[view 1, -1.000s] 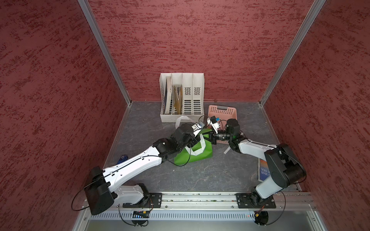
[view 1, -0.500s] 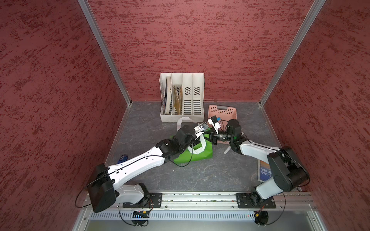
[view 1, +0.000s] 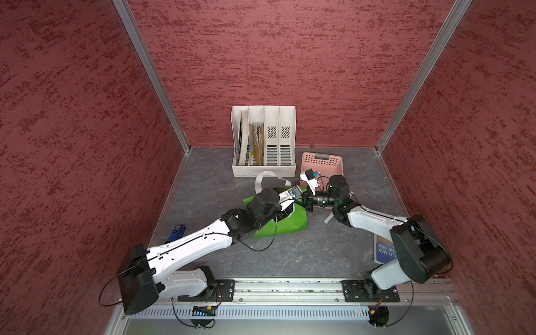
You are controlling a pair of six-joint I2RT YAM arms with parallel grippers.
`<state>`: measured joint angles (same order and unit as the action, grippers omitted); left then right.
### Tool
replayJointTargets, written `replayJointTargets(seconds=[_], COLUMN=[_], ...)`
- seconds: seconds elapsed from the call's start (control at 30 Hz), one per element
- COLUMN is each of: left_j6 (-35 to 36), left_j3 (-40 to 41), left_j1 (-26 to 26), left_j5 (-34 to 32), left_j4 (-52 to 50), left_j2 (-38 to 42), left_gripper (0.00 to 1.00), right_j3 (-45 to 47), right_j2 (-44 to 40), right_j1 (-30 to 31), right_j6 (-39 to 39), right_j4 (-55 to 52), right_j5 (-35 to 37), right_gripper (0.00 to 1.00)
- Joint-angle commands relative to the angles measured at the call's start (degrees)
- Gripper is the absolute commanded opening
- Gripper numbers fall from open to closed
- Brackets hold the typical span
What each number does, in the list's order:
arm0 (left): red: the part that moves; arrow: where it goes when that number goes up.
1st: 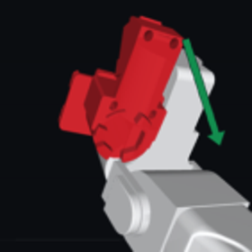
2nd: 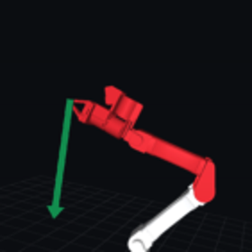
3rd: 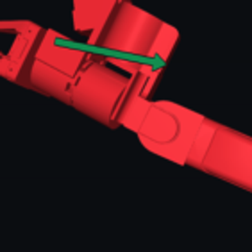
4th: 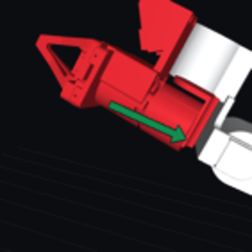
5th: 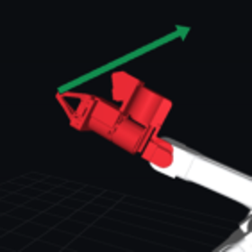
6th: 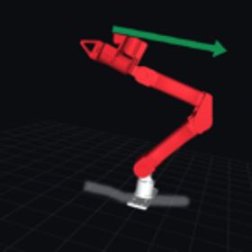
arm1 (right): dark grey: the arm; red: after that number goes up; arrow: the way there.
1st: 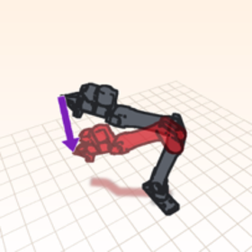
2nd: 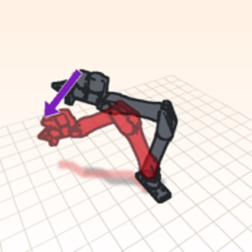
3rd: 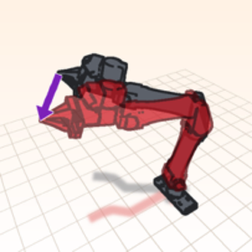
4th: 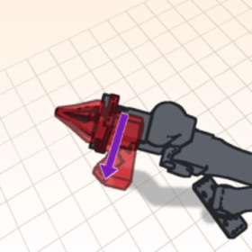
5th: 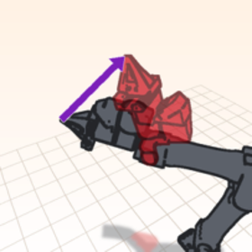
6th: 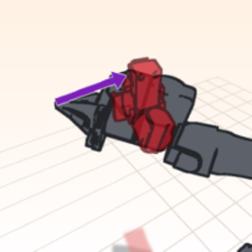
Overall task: Place the ice pack in the delivery bag
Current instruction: Seal the delivery bag at the center of the board.
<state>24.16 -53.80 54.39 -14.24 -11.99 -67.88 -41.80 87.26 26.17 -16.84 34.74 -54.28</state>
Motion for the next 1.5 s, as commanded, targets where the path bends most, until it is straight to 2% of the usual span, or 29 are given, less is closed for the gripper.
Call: replayJointTargets(seconds=[0.0, 0.17, 0.23, 0.3, 0.4, 0.47, 0.53, 0.57, 0.7, 0.8, 0.97, 1.13, 1.3, 1.47], left_j6=[-4.2, -7.4, -9.9, -13.4, -20.1, -24.4, -25.4, -24.3, -16.0, -13.1, -8.7, -8.0, -7.0, -7.3], left_j3=[1.8, 1.3, -0.1, -1.6, -3.5, -6.1, -10.4, -13.2, -25.3, -29.6, -28.1, -27.1, -26.0, -25.7], left_j1=[-0.1, -1.0, -3.2, -7.2, -16.5, -21.9, -25.0, -25.5, -26.3, -25.8, -23.4, -21.2, -18.2, -18.1], left_j5=[4.2, 4.3, 7.9, 14.8, 30.7, 41.4, 49.8, 51.3, 52.0, 50.1, 43.3, 41.9, 40.0, 40.0], left_j4=[-3.8, -3.8, -3.5, -3.6, -1.3, -0.3, -2.1, -4.6, -19.3, -25.9, -29.0, -28.6, -27.9, -27.3], left_j2=[1.8, 1.2, 2.5, 4.7, 7.8, 7.5, 5.5, 4.1, -4.6, -10.3, -14.5, -16.8, -17.8, -19.6], left_gripper=[0.65, 0.66, 0.66, 0.68, 0.83, 0.89, 0.93, 0.93, 0.93, 0.90, 0.89, 0.87, 0.80, 0.70], right_j3=[-1.4, -1.1, -1.0, -0.6, -0.1, 0.0, -0.3, -0.4, -0.5, -0.5, -0.5, -0.6, -0.6, -0.6], right_j2=[-2.4, -2.6, -2.6, -2.9, -3.3, -3.2, -3.1, -2.9, -2.8, -3.1, -3.5, -3.5, -3.6, -5.6], right_j1=[0.3, 0.3, 0.3, 0.3, 0.3, 0.3, 0.3, 0.3, 0.3, 0.4, 0.3, 0.3, 0.3, 0.3], right_j6=[1.5, 2.1, 2.4, 3.1, 4.6, 5.6, 6.1, 6.2, 6.5, 6.9, 6.7, 6.8, 6.7, 6.5], right_j4=[3.5, 3.5, 3.1, 3.0, 2.0, 1.4, 0.7, 0.6, 0.6, 0.5, 0.5, 0.0, -0.1, 0.0], right_j5=[1.4, 1.1, 1.0, 1.0, 1.7, 2.3, 2.5, 2.5, 2.1, 2.3, 1.9, 1.5, 1.5, 1.1], right_gripper=[0.00, 0.00, 0.00, 0.00, 0.00, 0.00, 0.00, 0.00, 0.00, 0.00, 0.00, 0.00, 0.00, 0.00])
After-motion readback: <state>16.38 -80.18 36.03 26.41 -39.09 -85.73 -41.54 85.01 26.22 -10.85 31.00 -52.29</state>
